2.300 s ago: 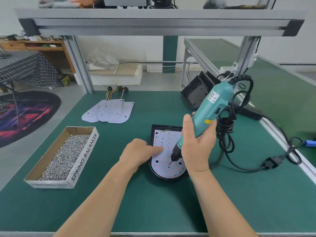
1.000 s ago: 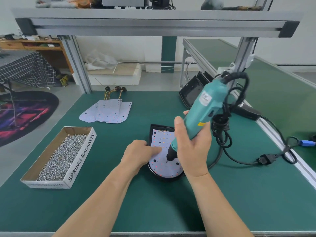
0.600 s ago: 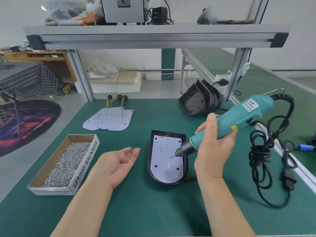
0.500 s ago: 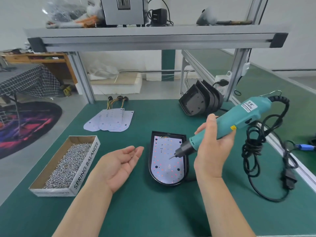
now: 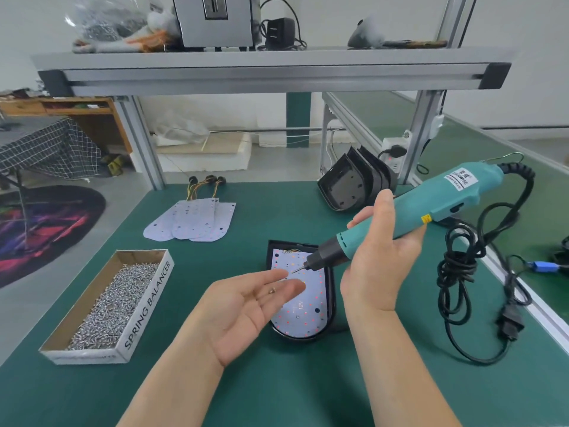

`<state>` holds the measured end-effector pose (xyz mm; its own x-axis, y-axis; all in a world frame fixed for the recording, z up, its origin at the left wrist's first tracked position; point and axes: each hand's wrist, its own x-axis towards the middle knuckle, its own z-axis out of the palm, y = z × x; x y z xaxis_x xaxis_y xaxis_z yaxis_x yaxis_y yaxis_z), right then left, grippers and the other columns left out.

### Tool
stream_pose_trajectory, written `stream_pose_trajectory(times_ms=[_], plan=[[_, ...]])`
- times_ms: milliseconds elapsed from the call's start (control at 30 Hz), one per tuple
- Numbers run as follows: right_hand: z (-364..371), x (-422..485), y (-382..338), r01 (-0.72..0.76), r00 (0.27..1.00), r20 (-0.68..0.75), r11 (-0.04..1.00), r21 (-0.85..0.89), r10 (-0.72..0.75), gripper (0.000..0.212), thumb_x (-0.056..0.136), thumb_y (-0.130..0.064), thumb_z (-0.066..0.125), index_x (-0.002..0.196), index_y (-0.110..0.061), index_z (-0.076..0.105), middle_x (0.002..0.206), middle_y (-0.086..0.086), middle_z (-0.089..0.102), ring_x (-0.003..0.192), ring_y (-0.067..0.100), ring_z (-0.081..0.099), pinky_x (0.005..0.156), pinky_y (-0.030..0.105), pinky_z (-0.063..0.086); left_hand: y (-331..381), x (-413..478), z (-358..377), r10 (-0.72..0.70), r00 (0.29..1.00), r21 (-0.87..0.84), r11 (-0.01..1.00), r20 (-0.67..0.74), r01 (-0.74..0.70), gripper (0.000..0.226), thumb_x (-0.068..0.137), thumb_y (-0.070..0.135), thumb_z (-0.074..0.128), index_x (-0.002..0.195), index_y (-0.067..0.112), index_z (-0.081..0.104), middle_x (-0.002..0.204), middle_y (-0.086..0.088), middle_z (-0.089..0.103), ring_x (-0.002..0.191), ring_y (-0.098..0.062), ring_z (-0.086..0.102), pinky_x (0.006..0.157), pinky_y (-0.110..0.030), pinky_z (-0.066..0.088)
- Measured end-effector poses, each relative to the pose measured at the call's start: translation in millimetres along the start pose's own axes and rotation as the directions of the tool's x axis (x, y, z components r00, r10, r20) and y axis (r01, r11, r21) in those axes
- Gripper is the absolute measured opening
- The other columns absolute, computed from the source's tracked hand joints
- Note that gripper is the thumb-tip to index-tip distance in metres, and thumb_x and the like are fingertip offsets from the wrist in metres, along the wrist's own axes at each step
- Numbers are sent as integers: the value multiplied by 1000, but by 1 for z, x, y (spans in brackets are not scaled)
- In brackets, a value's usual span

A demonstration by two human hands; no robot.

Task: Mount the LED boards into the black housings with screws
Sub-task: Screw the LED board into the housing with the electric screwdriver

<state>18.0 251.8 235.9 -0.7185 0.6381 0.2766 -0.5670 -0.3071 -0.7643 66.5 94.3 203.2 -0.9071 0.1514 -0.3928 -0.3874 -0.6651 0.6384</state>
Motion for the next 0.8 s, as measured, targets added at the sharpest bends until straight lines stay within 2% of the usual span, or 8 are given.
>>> stream_pose_trajectory(times_ms=[100,233,333,433,567,667,800], plan=[[3,1,0,-8,1000,-3,1000,18,9,17,94,-28,62,91,-20,48,63,3,55,56,13,53,60,22,48,4,-3,0,4,995,-2,1000,98,-4,36,86,-23,38,119,-23,51,115,-42,61,106,-47,67,79,-35,61],[5,-1,3,-22,1000,9,1000,22,22,17,93,-30,63,91,-21,48,63,3,55,57,14,53,60,22,47,0,-2,3,8,995,84,996,96,-16,27,92,-21,43,115,-22,55,111,-38,66,103,-39,71,74,-27,61],[5,-2,4,-28,999,29,999,18,28,18,93,-30,63,90,-20,48,62,3,54,56,15,52,58,22,46,-3,-2,4,19,998,119,993,61,-26,21,94,-16,47,112,-19,57,98,-32,71,90,-33,75,66,-22,60],[6,-2,3,-28,999,47,1000,14,27,18,92,-32,63,88,-22,49,62,4,54,56,16,52,58,22,46,-4,-2,4,27,998,126,991,48,-33,22,93,-6,53,114,-14,55,79,-22,69,67,-23,73,56,-18,57],[6,-1,2,-32,998,50,999,25,31,20,90,-34,64,88,-21,49,60,3,53,55,16,51,59,23,46,-5,2,6,22,1000,143,989,15,-24,23,77,10,68,94,-5,64,69,-13,64,51,-13,63,46,-14,52],[7,-1,1,-45,998,46,998,40,43,22,89,-35,65,89,-21,48,60,3,53,55,16,50,59,26,46,-4,4,5,9,1000,96,995,-2,-8,20,69,12,73,81,-2,76,66,-9,62,50,-9,60,44,-12,50],[7,-1,0,-42,999,36,998,41,40,22,89,-34,64,90,-20,47,59,3,53,55,16,50,59,26,46,-4,5,0,-25,1000,-13,1000,16,25,24,67,3,71,89,-5,78,74,-13,68,61,-10,69,51,-13,54]])
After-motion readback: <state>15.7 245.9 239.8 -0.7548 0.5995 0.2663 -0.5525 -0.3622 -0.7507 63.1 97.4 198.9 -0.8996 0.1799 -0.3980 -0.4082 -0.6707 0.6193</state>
